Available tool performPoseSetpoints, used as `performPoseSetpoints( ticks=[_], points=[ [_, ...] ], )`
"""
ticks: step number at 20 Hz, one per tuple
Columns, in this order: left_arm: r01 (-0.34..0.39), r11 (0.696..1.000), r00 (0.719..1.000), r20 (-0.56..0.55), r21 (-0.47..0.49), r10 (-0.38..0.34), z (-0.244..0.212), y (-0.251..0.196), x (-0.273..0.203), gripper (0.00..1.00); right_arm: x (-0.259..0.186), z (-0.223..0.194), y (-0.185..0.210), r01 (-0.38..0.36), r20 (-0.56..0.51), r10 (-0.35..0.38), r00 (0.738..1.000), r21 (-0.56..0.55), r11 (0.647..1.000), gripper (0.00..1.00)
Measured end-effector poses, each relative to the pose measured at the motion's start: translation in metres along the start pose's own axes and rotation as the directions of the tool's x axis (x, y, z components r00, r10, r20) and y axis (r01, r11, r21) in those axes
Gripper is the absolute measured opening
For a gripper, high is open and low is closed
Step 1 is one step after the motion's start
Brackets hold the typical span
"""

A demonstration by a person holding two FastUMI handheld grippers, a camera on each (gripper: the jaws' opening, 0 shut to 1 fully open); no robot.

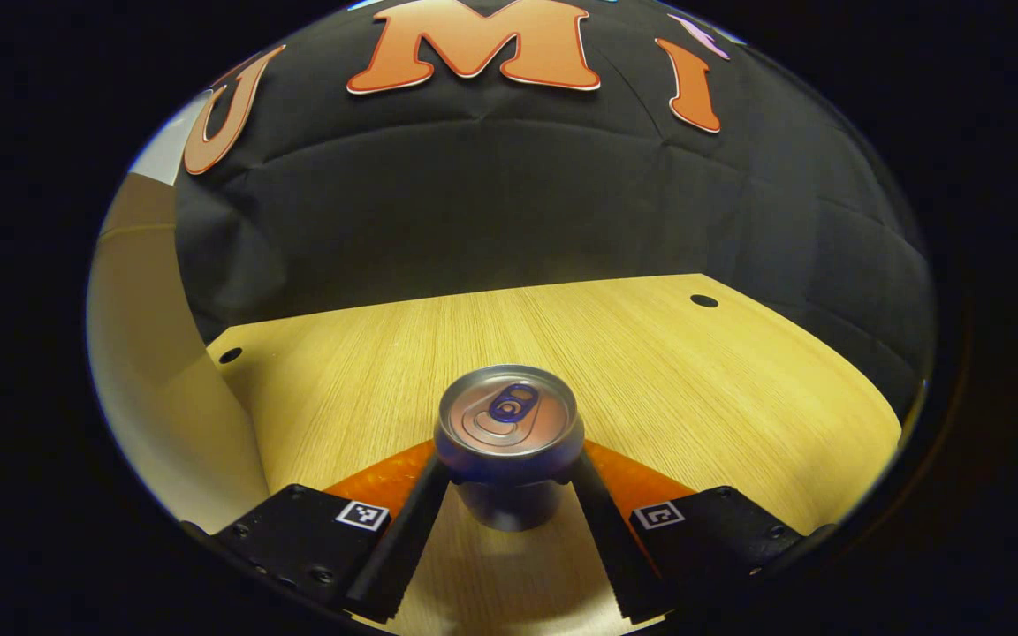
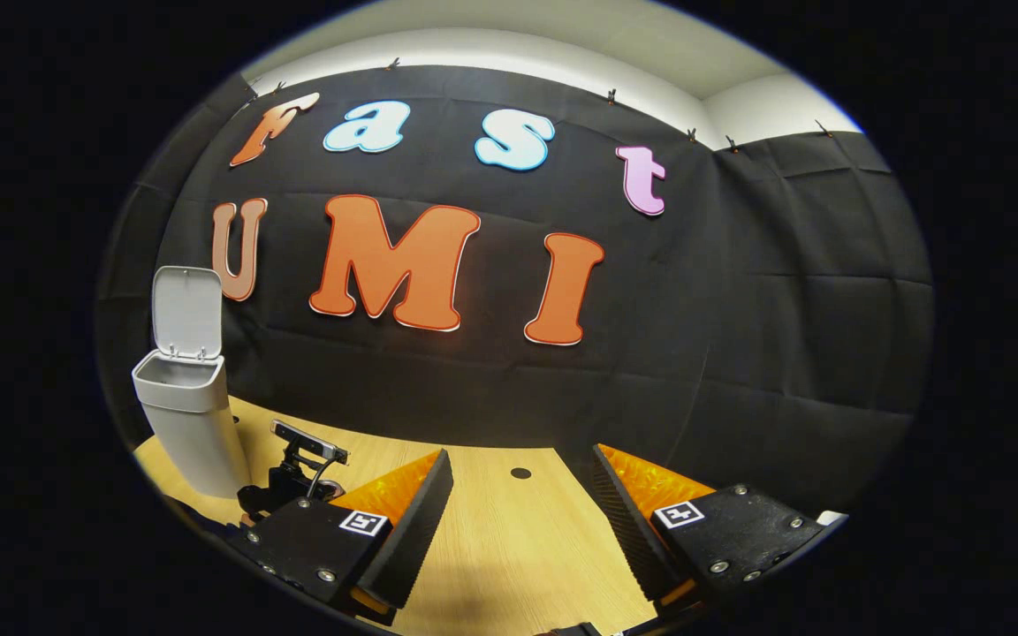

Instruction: Press the lid of the desktop garbage bin to open it, pick up the crumpled paper on the desktop and throw it into the bin, then pick up the pop can on the desktop and drop it into the bin, and finally close the garbage bin lid.

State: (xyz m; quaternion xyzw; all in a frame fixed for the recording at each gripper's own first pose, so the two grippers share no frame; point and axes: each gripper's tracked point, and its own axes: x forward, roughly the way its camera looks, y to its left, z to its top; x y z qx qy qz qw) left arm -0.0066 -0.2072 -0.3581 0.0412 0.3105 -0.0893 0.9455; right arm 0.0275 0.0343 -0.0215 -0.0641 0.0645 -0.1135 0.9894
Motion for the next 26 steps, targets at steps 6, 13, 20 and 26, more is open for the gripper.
performPoseSetpoints(
  ticks=[6, 13, 20, 26],
  points=[
    [-0.008, 1.0, 0.999, 0.039, 0.003, 0.008, 0.021, 0.006, -0.031, 0.85, 0.006, 0.001, 0.01, -0.042, 0.018, 0.041, 0.999, 0.023, 0.999, 0.93],
    [-0.034, 0.999, 0.992, 0.117, -0.012, 0.035, 0.06, 0.014, -0.083, 0.84, 0.018, 0.0, 0.013, -0.086, 0.047, 0.084, 0.995, 0.055, 0.995, 0.93],
    [-0.046, 0.999, 0.967, 0.25, -0.026, 0.051, 0.117, 0.011, -0.141, 0.82, 0.037, -0.008, 0.009, -0.121, 0.05, 0.117, 0.992, 0.083, 0.989, 0.94],
    [-0.053, 0.997, 0.946, 0.317, -0.052, 0.067, 0.154, 0.01, -0.198, 0.82, 0.05, -0.013, 0.017, -0.183, 0.06, 0.179, 0.982, 0.081, 0.98, 0.93]
  ],
)
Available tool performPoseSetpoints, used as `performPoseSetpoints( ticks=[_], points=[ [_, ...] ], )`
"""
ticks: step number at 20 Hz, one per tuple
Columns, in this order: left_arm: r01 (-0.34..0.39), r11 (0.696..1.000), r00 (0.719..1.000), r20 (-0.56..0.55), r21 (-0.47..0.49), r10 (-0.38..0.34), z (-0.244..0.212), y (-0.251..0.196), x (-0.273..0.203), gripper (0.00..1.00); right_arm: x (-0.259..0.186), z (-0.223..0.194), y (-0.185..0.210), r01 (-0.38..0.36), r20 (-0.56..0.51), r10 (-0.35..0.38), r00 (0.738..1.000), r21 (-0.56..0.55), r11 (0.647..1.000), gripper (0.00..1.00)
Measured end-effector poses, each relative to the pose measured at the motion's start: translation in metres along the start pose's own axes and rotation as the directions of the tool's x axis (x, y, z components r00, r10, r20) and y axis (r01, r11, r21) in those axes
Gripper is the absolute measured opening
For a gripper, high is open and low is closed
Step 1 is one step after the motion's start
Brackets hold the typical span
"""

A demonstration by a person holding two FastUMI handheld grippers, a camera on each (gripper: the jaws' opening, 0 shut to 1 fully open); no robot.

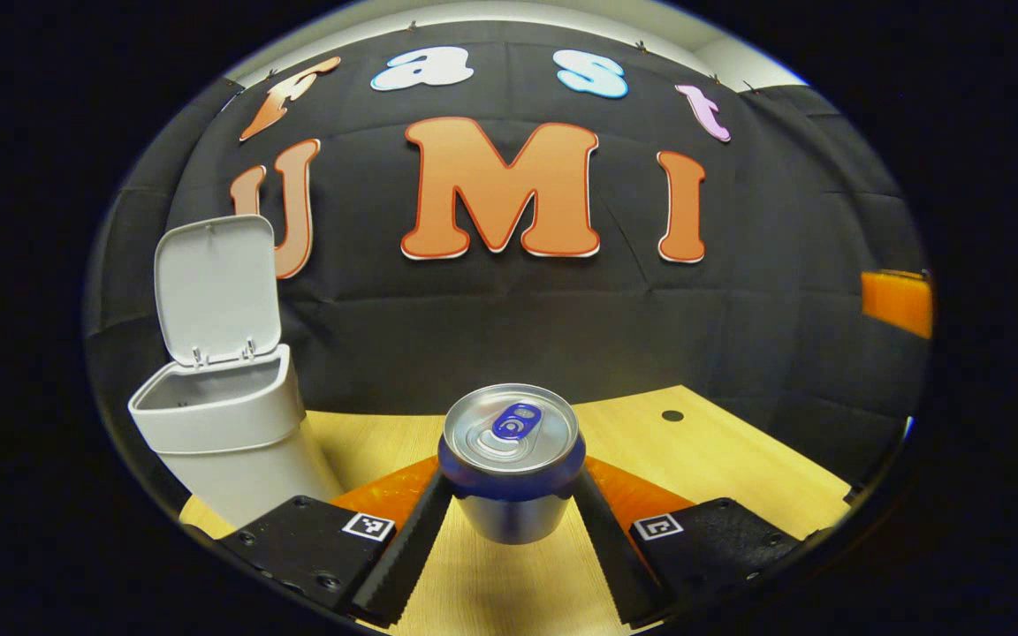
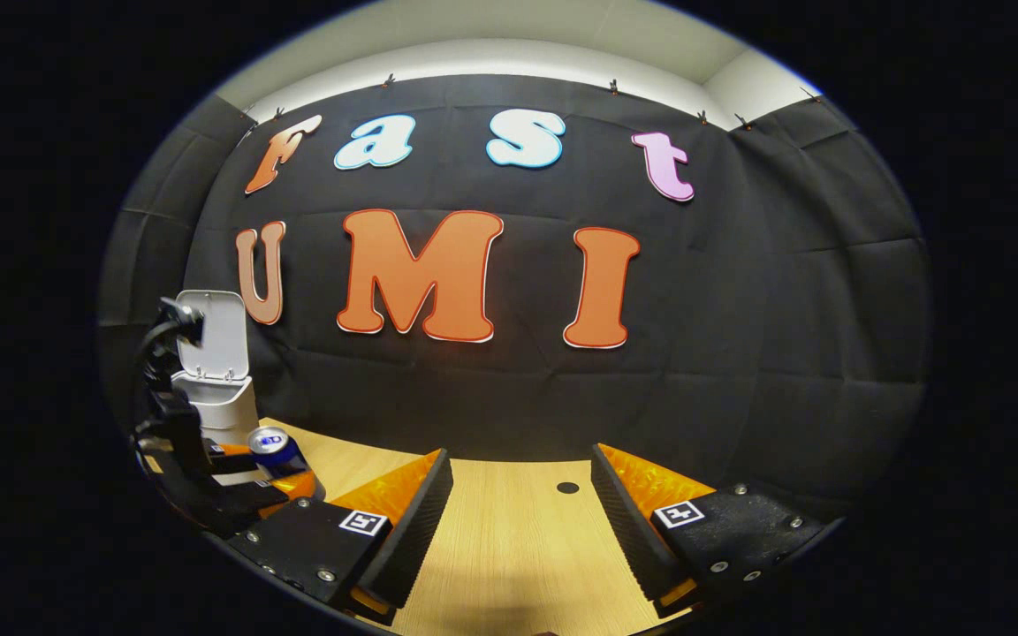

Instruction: Press the lid of the desktop garbage bin to open it, pick up the crumpled paper on the desktop and throw it into the bin, then pick up the pop can on the desktop and drop it into the bin, and finally close the garbage bin lid.

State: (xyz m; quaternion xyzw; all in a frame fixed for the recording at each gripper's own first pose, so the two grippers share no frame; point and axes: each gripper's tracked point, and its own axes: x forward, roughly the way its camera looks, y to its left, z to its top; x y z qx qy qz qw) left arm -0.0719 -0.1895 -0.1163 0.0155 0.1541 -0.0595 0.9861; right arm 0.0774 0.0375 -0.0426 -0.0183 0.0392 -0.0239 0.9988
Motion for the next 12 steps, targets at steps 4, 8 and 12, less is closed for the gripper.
performPoseSetpoints(
  ticks=[4, 8, 12],
  points=[
    [-0.004, 0.998, 0.999, 0.035, -0.061, 0.007, 0.034, 0.006, -0.026, 0.82, 0.011, 0.003, 0.009, -0.045, 0.01, 0.045, 0.999, -0.005, 0.999, 0.94],
    [-0.027, 0.998, 0.997, 0.076, -0.062, 0.031, 0.063, 0.018, -0.051, 0.82, 0.02, 0.004, 0.021, -0.09, 0.014, 0.09, 0.996, -0.005, 0.996, 0.93],
    [-0.062, 0.995, 0.994, 0.084, -0.079, 0.069, 0.079, 0.035, -0.068, 0.82, 0.024, 0.005, 0.036, -0.13, 0.021, 0.13, 0.991, -0.014, 0.991, 0.93]
  ],
)
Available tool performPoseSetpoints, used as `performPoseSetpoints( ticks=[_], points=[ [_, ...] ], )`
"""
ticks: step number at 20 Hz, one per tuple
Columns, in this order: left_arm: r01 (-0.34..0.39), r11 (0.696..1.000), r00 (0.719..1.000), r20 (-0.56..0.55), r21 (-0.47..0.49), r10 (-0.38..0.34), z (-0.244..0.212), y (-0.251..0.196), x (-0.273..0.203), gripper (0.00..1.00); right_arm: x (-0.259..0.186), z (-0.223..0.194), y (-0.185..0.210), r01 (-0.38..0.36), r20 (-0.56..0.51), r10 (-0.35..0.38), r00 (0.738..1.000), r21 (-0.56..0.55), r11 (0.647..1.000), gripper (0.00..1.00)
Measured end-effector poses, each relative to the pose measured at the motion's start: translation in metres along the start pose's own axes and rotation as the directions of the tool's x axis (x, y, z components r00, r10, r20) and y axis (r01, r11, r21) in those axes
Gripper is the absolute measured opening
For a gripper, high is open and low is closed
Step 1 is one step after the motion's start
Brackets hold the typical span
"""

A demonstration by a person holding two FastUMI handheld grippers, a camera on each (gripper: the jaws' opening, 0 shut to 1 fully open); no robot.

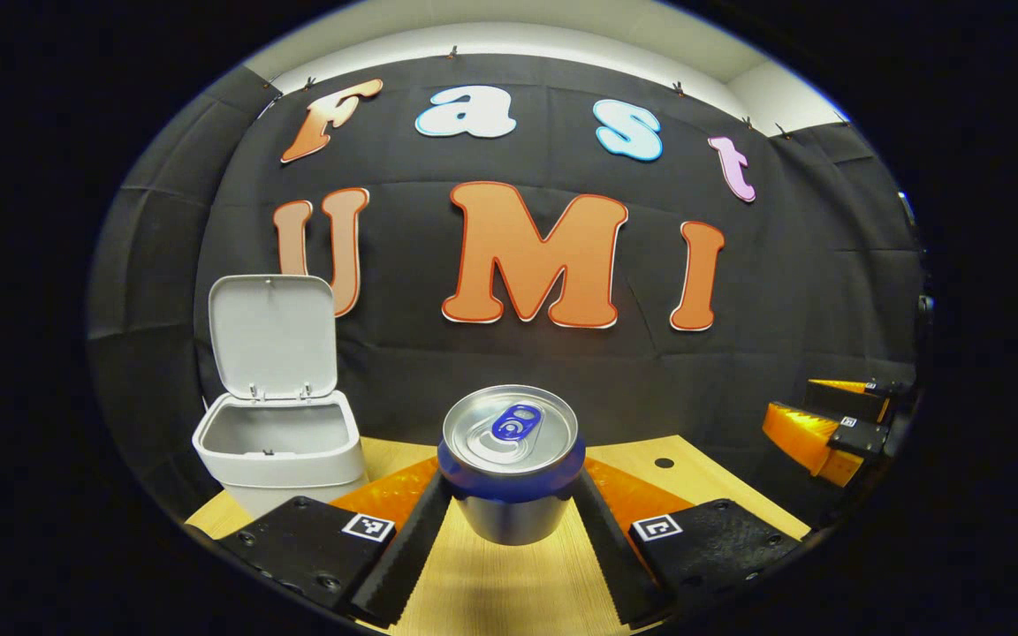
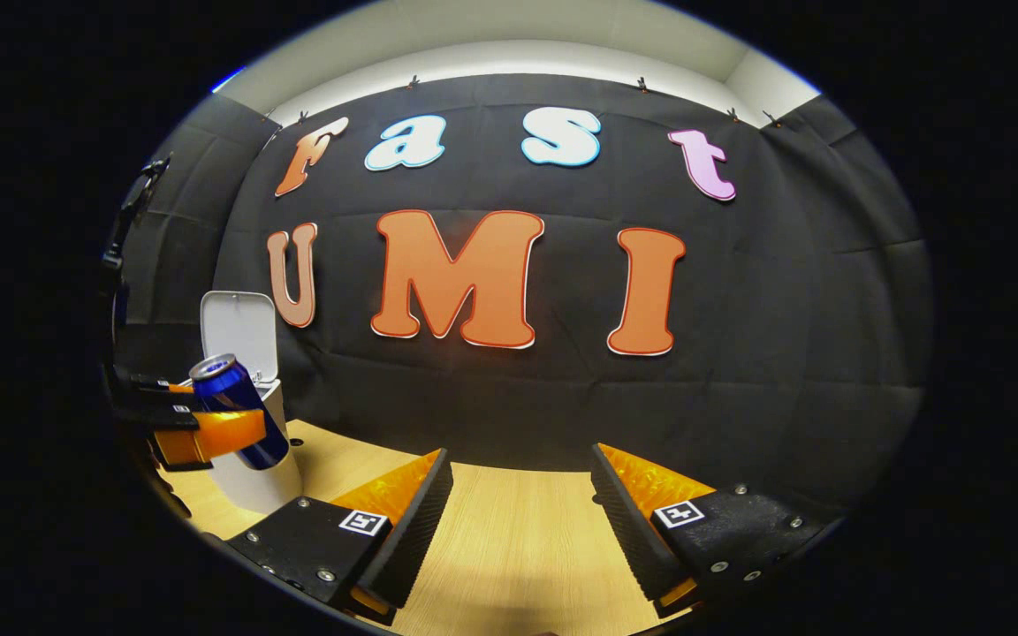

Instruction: Press the lid of the desktop garbage bin to open it, pick up the crumpled paper on the desktop and throw it into the bin, then pick up the pop can on the desktop and drop it into the bin, and finally close the garbage bin lid.

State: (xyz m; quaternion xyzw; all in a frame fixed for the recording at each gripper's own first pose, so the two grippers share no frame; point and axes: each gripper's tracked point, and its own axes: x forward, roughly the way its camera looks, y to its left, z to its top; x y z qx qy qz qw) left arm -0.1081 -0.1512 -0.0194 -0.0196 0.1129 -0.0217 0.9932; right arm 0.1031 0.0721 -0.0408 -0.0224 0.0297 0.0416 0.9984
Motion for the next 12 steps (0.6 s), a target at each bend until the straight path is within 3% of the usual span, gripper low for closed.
performPoseSetpoints(
  ticks=[3, 10, 12],
  points=[
    [-0.02, 1.0, 1.0, 0.012, -0.014, 0.02, 0.014, 0.01, -0.011, 0.82, 0.005, 0.0, 0.011, -0.031, 0.005, 0.031, 1.0, -0.003, 1.0, 0.93],
    [-0.166, 0.986, 0.985, 0.037, -0.022, 0.167, 0.036, 0.068, -0.042, 0.85, 0.026, -0.003, 0.045, -0.132, -0.017, 0.132, 0.991, -0.005, 0.991, 0.94],
    [-0.21, 0.977, 0.977, 0.039, -0.021, 0.211, 0.041, 0.085, -0.051, 0.82, 0.032, -0.001, 0.053, -0.152, -0.016, 0.152, 0.988, 0.003, 0.988, 0.94]
  ],
)
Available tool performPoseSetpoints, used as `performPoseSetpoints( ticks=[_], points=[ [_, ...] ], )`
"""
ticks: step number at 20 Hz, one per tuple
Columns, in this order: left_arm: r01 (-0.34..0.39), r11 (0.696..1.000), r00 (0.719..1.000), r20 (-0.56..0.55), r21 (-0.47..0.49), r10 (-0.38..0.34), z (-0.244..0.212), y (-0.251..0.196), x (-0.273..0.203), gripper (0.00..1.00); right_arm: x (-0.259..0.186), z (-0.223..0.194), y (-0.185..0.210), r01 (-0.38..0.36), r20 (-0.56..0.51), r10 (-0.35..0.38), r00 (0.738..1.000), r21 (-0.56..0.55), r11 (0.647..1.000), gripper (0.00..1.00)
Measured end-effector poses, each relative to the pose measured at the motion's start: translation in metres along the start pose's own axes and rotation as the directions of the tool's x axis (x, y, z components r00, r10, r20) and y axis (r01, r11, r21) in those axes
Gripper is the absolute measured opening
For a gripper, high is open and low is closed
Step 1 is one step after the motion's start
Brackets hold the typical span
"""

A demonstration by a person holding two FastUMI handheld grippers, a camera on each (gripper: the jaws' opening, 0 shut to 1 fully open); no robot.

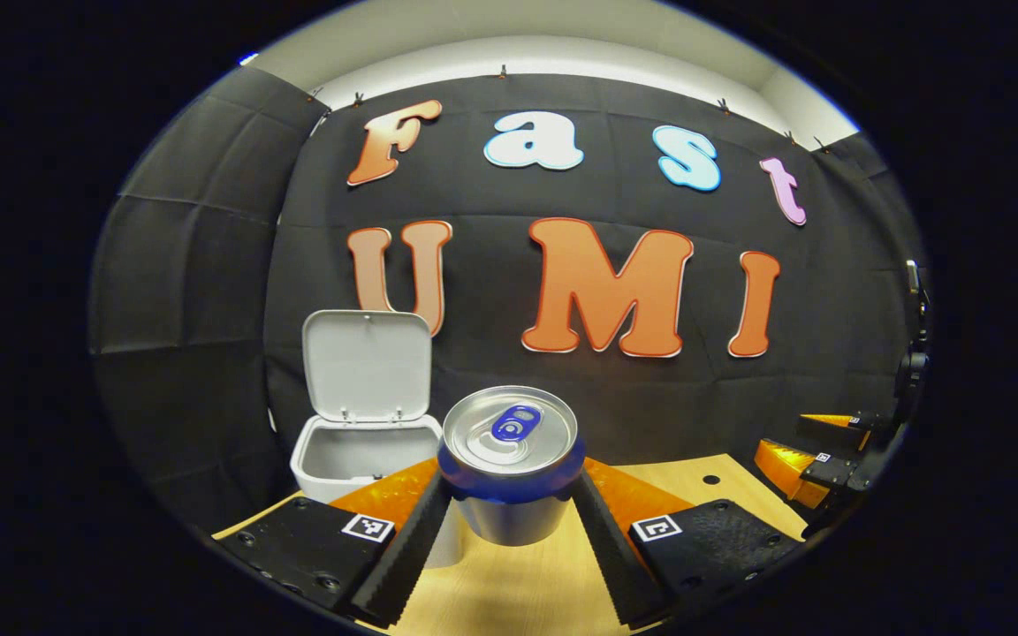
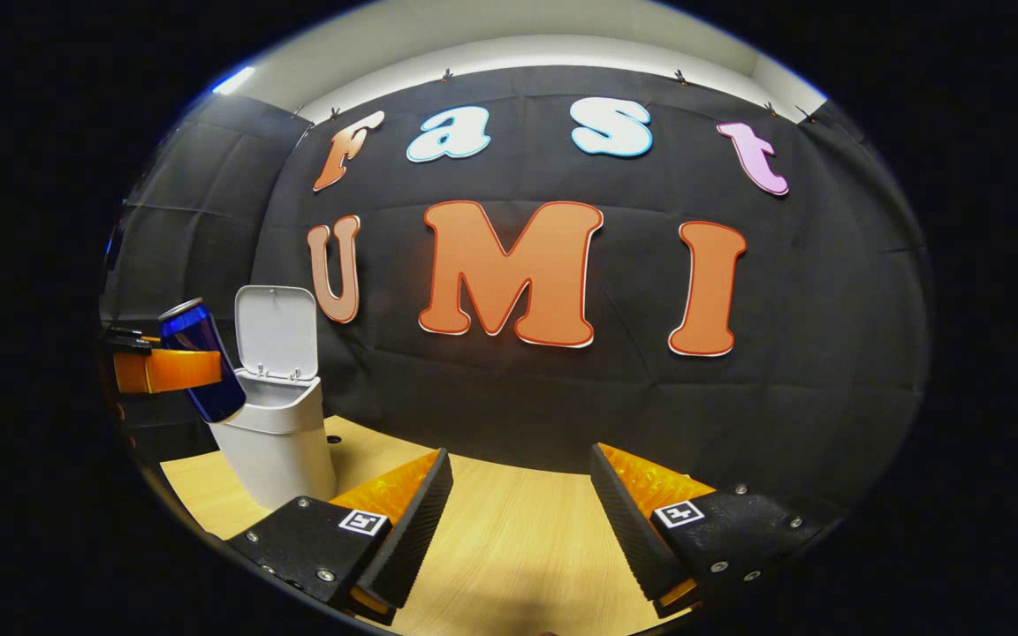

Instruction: Press the lid of the desktop garbage bin to open it, pick up the crumpled paper on the desktop and throw it into the bin, then pick up the pop can on the desktop and drop it into the bin, and finally close the garbage bin lid.

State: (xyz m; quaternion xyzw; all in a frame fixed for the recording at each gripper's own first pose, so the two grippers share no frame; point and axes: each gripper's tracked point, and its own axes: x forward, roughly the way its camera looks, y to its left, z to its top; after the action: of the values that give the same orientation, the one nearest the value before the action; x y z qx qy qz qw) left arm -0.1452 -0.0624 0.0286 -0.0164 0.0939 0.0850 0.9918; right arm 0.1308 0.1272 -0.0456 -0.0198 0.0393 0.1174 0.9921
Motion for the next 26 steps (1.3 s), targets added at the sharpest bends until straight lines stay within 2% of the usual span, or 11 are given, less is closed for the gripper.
performPoseSetpoints(
  ticks=[3, 4, 7, 8, 12, 13, 17, 18, 19, 20, 26],
  points=[
    [-0.061, 0.998, 0.998, 0.004, 0.005, 0.061, 0.006, 0.024, -0.003, 0.85, 0.011, 0.001, 0.014, -0.035, -0.002, 0.035, 0.999, -0.004, 0.999, 0.94],
    [-0.081, 0.997, 0.997, 0.005, 0.006, 0.081, 0.008, 0.032, -0.003, 0.82, 0.014, 0.002, 0.018, -0.045, -0.002, 0.044, 0.999, -0.008, 0.999, 0.94],
    [-0.142, 0.99, 0.99, 0.014, 0.0, 0.142, 0.012, 0.058, -0.003, 0.85, 0.023, 0.004, 0.029, -0.073, -0.003, 0.073, 0.997, -0.012, 0.997, 0.94],
    [-0.16, 0.987, 0.987, 0.017, -0.002, 0.16, 0.014, 0.066, -0.001, 0.82, 0.026, 0.004, 0.033, -0.081, -0.004, 0.081, 0.997, -0.017, 0.997, 0.94],
    [-0.226, 0.974, 0.974, 0.027, 0.01, 0.226, 0.018, 0.099, 0.013, 0.82, 0.036, 0.004, 0.041, -0.101, -0.009, 0.1, 0.995, -0.025, 0.995, 0.94],
    [-0.234, 0.972, 0.972, 0.026, 0.015, 0.233, 0.018, 0.106, 0.019, 0.85, 0.038, 0.004, 0.041, -0.097, -0.007, 0.097, 0.995, -0.024, 0.995, 0.94],
    [-0.247, 0.969, 0.969, 0.027, 0.024, 0.246, 0.013, 0.125, 0.047, 0.82, 0.044, 0.003, 0.038, -0.077, -0.008, 0.076, 0.997, -0.028, 0.997, 0.94],
    [-0.249, 0.968, 0.968, 0.024, 0.019, 0.249, 0.01, 0.13, 0.055, 0.85, 0.045, 0.005, 0.034, -0.063, -0.003, 0.063, 0.998, -0.029, 0.998, 0.94],
    [-0.249, 0.968, 0.968, 0.016, 0.016, 0.249, 0.006, 0.134, 0.063, 0.82, 0.045, 0.008, 0.03, -0.051, 0.002, 0.051, 0.999, -0.026, 0.998, 0.94],
    [-0.252, 0.968, 0.968, 0.012, 0.017, 0.252, 0.003, 0.138, 0.071, 0.85, 0.046, 0.01, 0.025, -0.035, 0.009, 0.036, 0.999, -0.023, 0.999, 0.94],
    [-0.245, 0.97, 0.969, 0.013, 0.008, 0.245, -0.009, 0.16, 0.114, 0.82, 0.05, 0.012, 0.005, 0.041, 0.002, -0.041, 0.999, -0.026, 0.999, 0.94]
  ],
)
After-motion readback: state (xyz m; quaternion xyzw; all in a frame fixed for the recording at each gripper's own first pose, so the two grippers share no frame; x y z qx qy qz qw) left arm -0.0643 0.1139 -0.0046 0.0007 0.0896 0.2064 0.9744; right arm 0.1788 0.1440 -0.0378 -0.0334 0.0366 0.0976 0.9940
